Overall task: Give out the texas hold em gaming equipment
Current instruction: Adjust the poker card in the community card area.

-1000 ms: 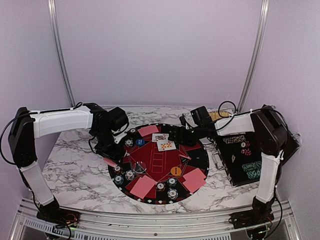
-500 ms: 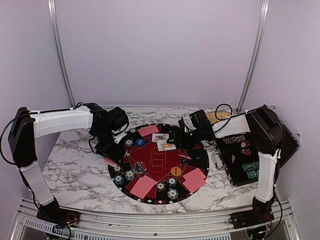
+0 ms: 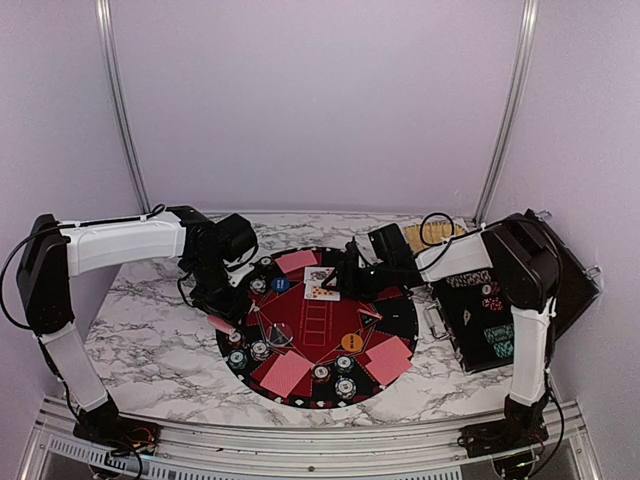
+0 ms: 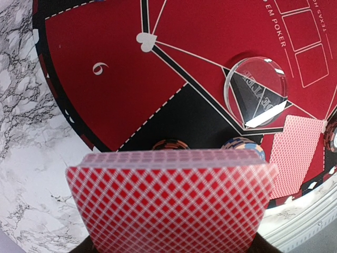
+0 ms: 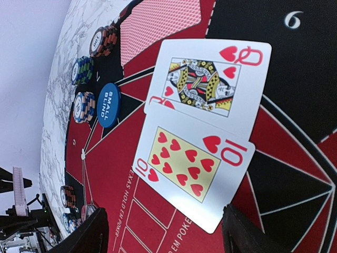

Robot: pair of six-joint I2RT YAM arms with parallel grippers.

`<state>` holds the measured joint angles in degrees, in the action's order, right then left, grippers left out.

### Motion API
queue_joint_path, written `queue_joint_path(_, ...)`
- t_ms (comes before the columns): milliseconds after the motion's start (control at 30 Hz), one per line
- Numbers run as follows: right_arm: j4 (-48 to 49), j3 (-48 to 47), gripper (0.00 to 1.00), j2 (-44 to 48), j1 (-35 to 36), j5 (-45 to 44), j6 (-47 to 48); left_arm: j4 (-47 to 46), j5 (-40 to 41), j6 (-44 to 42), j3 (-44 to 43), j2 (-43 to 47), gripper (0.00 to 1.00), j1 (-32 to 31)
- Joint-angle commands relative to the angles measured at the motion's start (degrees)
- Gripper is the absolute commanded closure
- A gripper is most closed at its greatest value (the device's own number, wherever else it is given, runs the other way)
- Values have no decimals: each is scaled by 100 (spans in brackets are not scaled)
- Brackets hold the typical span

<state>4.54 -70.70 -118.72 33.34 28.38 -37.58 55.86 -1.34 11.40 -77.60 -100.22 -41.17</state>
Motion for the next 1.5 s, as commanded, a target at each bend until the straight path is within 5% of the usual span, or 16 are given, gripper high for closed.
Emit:
queue_joint_path(0, -101, -182, 28, -270, 101, 101, -91, -13, -67, -37, -2, 153, 67, 39)
queue_joint_path(500, -111, -239, 28, -319, 110, 52, -132, -10, -94, -44, 8, 170, 67, 39)
queue_joint_path(1067, -81, 77, 28, 705, 26, -38, -52, -7, -227, -107, -110, 162, 67, -78)
queue_joint_path(1467, 1409, 438, 34, 752, 567, 1949, -1205, 46, -214, -244, -333, 82, 66, -471)
